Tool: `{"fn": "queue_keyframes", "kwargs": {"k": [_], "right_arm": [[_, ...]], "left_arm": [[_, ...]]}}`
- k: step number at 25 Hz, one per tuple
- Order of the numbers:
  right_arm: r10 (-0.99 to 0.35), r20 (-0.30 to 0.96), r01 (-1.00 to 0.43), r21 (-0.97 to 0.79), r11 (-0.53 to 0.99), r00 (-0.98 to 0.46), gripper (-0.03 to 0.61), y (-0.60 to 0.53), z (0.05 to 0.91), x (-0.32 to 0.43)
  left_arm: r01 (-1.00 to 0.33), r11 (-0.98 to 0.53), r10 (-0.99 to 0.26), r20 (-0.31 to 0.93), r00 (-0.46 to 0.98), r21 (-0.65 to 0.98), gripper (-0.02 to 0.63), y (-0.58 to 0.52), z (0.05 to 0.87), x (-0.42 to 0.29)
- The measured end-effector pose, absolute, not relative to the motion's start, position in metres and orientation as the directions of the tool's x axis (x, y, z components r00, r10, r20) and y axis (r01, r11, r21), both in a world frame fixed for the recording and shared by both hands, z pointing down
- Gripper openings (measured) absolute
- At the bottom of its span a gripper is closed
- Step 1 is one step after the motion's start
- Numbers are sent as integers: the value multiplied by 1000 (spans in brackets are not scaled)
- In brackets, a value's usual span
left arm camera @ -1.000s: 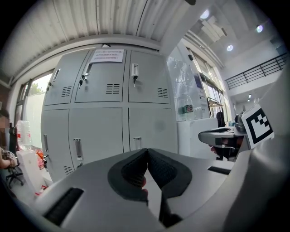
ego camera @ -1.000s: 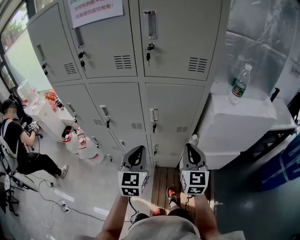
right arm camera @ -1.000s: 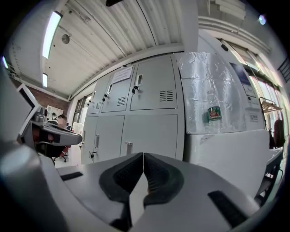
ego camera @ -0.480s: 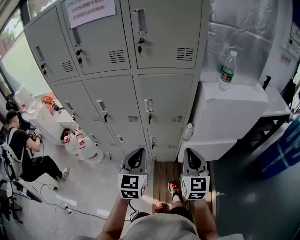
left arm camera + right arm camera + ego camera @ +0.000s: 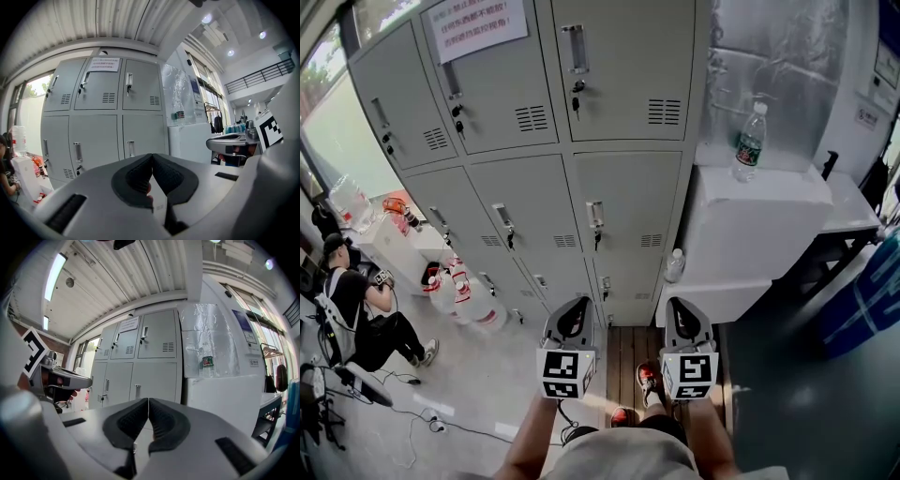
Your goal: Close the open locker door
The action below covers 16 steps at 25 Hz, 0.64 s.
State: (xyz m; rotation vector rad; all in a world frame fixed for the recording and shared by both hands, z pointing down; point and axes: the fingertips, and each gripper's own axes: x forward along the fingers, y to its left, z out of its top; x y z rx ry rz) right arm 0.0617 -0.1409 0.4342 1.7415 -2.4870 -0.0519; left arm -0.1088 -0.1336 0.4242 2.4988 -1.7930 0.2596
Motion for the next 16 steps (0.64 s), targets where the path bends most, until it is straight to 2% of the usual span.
{"fn": "queue_keyframes", "kwargs": {"k": [16], "right_arm": [[-936, 61, -931, 95, 352, -347, 20, -136, 432, 65]], "left_arm": [[-944, -326, -936, 162, 313, -56, 21, -129, 420, -101]]}}
